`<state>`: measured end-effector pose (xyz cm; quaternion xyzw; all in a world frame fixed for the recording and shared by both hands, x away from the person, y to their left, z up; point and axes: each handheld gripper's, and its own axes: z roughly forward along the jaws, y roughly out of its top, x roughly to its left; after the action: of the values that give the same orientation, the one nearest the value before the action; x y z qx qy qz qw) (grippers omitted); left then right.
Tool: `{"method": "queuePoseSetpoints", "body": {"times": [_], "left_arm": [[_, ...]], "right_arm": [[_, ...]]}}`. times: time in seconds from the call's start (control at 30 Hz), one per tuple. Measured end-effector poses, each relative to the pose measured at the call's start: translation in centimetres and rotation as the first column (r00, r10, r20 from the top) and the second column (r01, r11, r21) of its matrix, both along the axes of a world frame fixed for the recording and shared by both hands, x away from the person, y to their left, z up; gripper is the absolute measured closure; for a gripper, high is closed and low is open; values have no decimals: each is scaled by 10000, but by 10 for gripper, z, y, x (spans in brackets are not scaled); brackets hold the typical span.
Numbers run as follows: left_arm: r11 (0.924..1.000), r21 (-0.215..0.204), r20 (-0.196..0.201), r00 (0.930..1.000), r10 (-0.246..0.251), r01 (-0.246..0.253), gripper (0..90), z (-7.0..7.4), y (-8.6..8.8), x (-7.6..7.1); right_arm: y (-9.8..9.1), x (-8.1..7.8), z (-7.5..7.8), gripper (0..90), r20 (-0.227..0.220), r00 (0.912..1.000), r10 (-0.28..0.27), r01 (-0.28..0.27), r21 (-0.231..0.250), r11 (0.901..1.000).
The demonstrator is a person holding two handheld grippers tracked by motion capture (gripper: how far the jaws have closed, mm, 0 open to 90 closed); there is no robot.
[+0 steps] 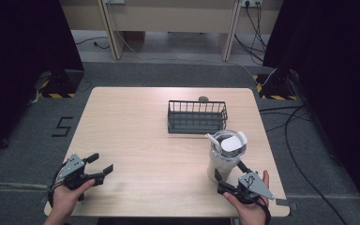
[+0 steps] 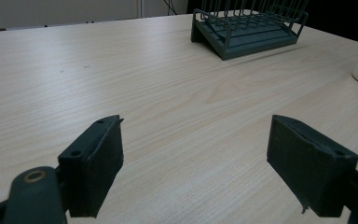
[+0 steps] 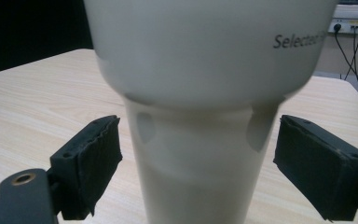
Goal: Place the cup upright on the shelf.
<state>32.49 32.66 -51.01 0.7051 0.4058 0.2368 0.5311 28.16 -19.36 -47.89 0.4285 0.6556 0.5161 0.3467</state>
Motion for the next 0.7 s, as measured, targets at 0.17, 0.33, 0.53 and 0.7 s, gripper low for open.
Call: {"method": "queuePoseSetpoints", "body": {"times": [0.17, 0.33, 0.53, 0.7], "left_arm": [[10000, 3, -4, 10000, -18, 18, 178, 0, 0, 0], [10000, 2, -16, 10000, -24, 24, 179, 0, 0, 0], [10000, 11, -13, 10000, -40, 40, 179, 0, 0, 0], [10000, 16, -19, 10000, -45, 45, 179, 0, 0, 0]], "right_arm": [[3, 9, -1, 119, -56, 10000, -12, 11, -59, 10000], [6, 13, 0, 88, -53, 10000, 11, -11, -15, 10000], [8, 17, 0, 54, 2, 10000, -18, 18, -32, 10000], [10, 20, 0, 35, 23, 10000, 2, -2, -63, 10000]]}}
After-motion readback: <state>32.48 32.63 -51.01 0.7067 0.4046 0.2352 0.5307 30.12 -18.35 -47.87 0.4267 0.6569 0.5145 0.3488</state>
